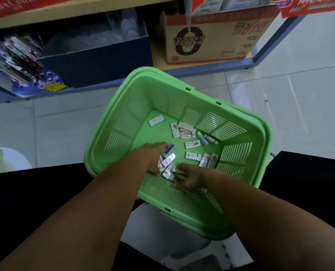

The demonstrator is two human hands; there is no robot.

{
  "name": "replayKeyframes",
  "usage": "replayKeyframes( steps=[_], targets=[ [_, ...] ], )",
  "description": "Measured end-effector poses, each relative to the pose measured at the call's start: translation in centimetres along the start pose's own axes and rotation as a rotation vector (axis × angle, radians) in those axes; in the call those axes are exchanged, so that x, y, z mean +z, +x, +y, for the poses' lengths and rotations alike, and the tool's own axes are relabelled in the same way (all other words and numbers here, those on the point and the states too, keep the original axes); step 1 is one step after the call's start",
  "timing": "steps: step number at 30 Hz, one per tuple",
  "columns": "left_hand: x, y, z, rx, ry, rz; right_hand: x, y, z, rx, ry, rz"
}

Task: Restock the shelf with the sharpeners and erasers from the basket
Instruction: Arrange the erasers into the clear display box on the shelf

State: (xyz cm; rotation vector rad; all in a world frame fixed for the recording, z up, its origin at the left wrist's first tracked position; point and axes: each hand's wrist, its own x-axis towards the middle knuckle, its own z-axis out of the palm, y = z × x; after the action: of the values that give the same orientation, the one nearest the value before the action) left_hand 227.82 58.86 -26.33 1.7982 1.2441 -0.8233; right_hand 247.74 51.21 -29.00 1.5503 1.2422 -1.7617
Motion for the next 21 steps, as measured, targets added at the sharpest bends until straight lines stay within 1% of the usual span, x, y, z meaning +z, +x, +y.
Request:
replayKeyframes(
  steps=[2, 6, 8, 10, 17, 21],
  targets=[
    [-0.2, 0.1, -0.4, -0.036, -0.028, -0.057, -0.1, -1.6, -1.1, 0.003, -0.040, 0.031],
    [-0.2, 0.1, -0.4, -0.066, 0.100, -0.131, -0.1, -1.6, -1.4, 0.008, -0.100, 0.022],
    [-0.3, 0.0, -0.3, -0.079, 0.124, -0.152, -0.3, -1.8, -1.2, 0.008, -0.066, -0.023],
    [-0.3, 0.1, -0.4, -0.079, 0.131, -0.170, -0.3, -1.8, -0.9, 0.003, -0.043, -0.029],
    [0.1, 0.1, 0.2, -0.066, 0.174, -0.150, 0.1, -1.2, -0.7, -0.013, -0.095, 0.033],
    [0.2, 0.2, 0.9, -0.059, 0.200, -0.168, -0.3, -1.5, -0.3, -0.018, 0.013, 0.016]
  ],
)
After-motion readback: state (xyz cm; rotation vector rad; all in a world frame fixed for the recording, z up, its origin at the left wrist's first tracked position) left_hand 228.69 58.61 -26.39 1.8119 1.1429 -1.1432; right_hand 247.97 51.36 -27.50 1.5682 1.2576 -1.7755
